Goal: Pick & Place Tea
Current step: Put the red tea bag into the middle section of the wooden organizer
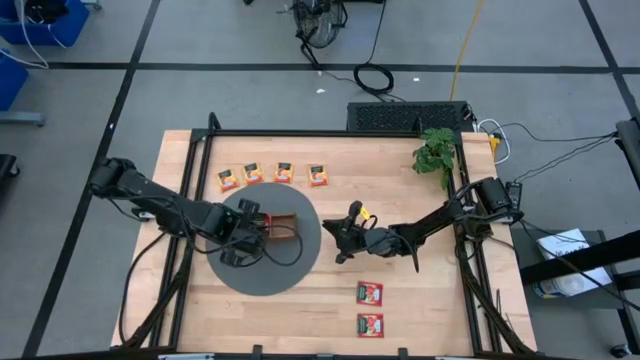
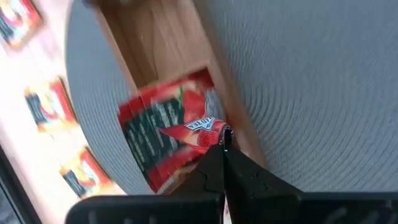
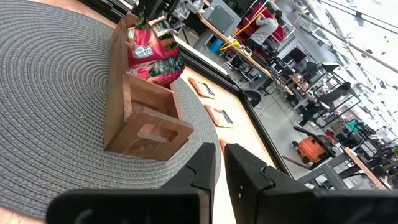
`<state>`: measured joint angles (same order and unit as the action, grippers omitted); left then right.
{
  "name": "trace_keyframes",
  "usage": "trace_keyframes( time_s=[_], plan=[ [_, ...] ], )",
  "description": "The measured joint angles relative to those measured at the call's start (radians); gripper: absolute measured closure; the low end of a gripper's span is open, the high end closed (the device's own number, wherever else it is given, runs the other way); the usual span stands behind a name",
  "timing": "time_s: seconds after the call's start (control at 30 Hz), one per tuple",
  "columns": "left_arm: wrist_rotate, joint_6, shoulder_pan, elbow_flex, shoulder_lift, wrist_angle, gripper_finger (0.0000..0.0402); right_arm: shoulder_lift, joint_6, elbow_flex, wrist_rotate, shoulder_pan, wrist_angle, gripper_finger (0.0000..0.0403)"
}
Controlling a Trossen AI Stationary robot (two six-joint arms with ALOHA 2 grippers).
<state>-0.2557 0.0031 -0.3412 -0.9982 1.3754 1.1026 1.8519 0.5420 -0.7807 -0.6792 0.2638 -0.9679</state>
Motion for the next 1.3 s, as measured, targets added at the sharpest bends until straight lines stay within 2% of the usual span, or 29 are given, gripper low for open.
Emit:
trace_keyframes(
  time_s=[0.23,0.47,0.57,0.73,0.97,1.13,1.3],
  plan=[
    [-0.007,-0.028,0.005,0.046,0.002,-0.025,0.0396,0.0,0.0,0.0,0.0,0.0,0.0,0.0381],
    [-0.017,-0.193,0.007,0.046,0.002,-0.053,0.0395,0.0,0.001,0.0,0.0,0.0,0.0,0.0381],
    [-0.057,-0.263,0.007,0.046,0.002,-0.053,0.0385,0.0,-0.003,0.0,0.0,0.0,0.0,0.038],
    [-0.111,-0.349,0.007,0.046,0.001,-0.053,0.0341,0.0,-0.005,0.0,0.0,0.0,0.0,0.0381],
    [-0.119,-0.396,0.005,0.046,0.001,-0.051,0.0254,0.0,-0.006,0.0,0.0,0.0,0.0,0.0379],
    [-0.059,-0.402,-0.007,0.046,0.001,-0.051,0.0207,0.0,-0.006,0.0,0.0,0.0,0.0,0.0379],
    [0.033,-0.435,-0.008,0.046,0.001,-0.052,0.0193,0.0,-0.006,0.0,0.0,0.0,0.0,0.0379]
  ],
)
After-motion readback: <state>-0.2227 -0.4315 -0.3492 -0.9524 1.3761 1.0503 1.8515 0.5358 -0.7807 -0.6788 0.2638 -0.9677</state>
